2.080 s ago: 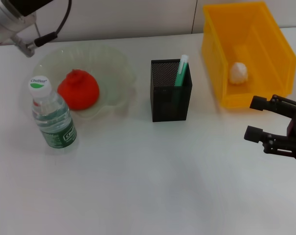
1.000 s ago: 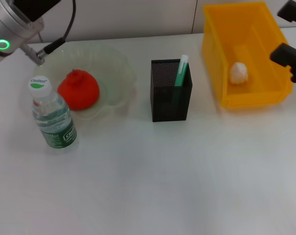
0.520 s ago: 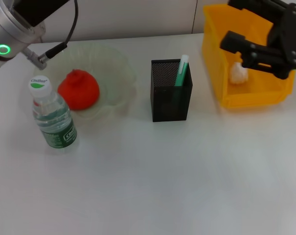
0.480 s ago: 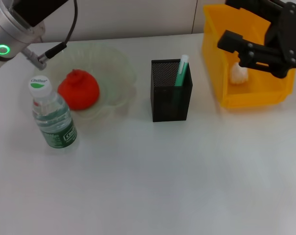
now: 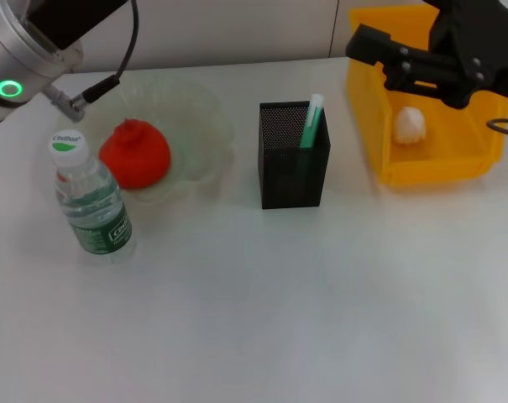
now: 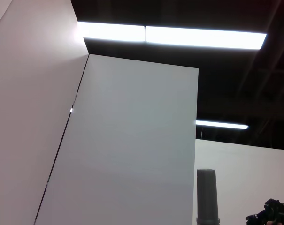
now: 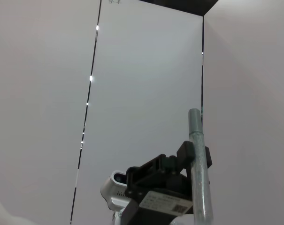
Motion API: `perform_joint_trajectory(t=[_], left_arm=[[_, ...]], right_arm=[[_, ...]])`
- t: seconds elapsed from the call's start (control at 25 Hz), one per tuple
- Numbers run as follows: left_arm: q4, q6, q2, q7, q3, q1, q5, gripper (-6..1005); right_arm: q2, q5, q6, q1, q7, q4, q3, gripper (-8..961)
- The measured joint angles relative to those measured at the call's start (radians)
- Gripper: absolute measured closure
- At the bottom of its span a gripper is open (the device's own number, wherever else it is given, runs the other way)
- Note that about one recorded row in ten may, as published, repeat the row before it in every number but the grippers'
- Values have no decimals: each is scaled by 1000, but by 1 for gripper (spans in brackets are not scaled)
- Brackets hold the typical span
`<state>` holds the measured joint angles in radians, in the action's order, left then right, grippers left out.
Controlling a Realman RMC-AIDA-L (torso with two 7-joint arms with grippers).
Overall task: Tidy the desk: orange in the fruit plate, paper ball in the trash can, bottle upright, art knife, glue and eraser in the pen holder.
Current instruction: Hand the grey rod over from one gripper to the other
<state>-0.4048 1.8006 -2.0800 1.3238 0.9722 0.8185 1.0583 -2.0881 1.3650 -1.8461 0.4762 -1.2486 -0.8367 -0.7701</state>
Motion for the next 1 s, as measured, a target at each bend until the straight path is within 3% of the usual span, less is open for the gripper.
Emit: perform_joint_trajectory(t=[0.64,1.0], left_arm=[[16,1,0,-3,3,2,-5,862],[55,15,0,-24,84,-7,-161,861]], right_arm=[[0,-30,40,50,8,33,-36,140],[0,-116,97,45,63,41,-153,140]])
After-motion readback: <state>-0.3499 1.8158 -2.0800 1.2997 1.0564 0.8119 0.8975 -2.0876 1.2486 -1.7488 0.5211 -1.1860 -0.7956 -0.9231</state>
